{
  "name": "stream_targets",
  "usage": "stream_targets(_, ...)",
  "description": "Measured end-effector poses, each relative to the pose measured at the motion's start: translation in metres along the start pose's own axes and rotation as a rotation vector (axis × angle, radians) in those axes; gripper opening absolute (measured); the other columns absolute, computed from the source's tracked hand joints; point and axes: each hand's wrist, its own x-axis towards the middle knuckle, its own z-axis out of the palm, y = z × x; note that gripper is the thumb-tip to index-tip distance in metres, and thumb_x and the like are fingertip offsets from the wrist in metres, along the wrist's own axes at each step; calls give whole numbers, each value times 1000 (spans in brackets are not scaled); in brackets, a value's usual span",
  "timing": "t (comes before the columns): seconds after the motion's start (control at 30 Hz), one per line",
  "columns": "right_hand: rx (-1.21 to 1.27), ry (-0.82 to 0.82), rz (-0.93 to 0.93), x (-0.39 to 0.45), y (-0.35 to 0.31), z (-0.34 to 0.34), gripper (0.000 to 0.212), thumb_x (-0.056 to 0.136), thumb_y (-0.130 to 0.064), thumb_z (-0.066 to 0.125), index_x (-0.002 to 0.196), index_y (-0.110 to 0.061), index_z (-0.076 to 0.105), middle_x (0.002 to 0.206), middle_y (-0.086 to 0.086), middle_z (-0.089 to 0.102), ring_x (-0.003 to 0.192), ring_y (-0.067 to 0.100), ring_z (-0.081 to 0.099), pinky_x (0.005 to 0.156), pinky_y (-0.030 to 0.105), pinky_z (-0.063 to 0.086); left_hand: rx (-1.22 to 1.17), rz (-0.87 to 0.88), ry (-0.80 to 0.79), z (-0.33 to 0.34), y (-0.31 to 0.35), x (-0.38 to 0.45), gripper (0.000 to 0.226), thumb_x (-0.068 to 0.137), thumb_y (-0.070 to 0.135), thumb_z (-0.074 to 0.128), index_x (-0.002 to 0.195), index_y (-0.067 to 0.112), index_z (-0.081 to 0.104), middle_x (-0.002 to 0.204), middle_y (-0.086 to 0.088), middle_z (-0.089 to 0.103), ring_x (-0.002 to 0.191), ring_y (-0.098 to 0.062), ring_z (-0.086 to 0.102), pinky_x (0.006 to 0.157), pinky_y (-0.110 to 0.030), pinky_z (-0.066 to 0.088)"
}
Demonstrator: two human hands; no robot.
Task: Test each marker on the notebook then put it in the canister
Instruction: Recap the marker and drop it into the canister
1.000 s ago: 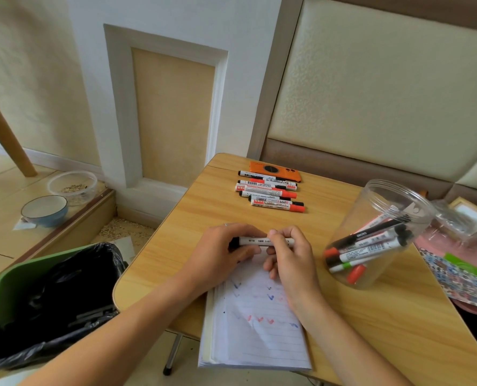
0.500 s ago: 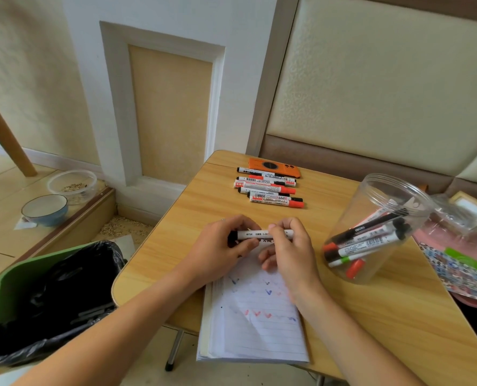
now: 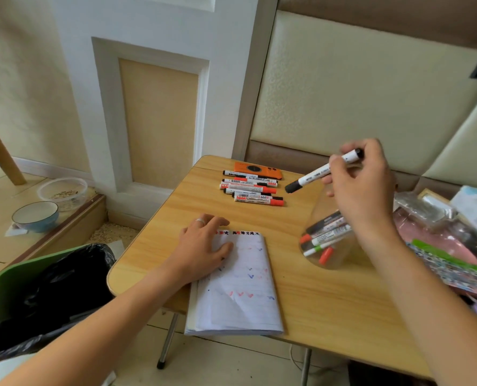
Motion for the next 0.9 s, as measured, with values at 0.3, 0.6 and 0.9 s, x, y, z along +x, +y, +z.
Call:
stream_targets(0.3, -324, 26, -40, 26, 3, -42, 14, 98, -12, 55, 111, -10, 60, 108, 9, 69, 92, 28, 57, 69, 27, 27, 63, -4, -12, 7, 3, -1, 50, 89, 49, 50, 134, 26, 52, 134, 3, 46, 123, -19, 46, 106, -38, 35)
stream_targets(0.6, -306, 281, -144, 21, 3, -37, 14, 93, -1, 47, 100, -2, 59, 101, 12, 59, 80, 18, 40, 66, 24, 21, 154, -21, -56, 8, 7, 0, 59, 84, 57, 33, 132, 29, 52, 133, 4, 47, 125, -16, 42, 107, -35, 26)
stream_targets(0.9, -684, -516, 110, 19, 19, -23, 45, 107, -40, 28, 81, -19, 58, 92, 14, 68, 98, 37, 62, 83, 43, 52, 201, 5, -45, 10, 7, 2, 75, 75, 64, 17, 131, 29, 52, 130, 5, 48, 122, -16, 42, 104, -35, 28)
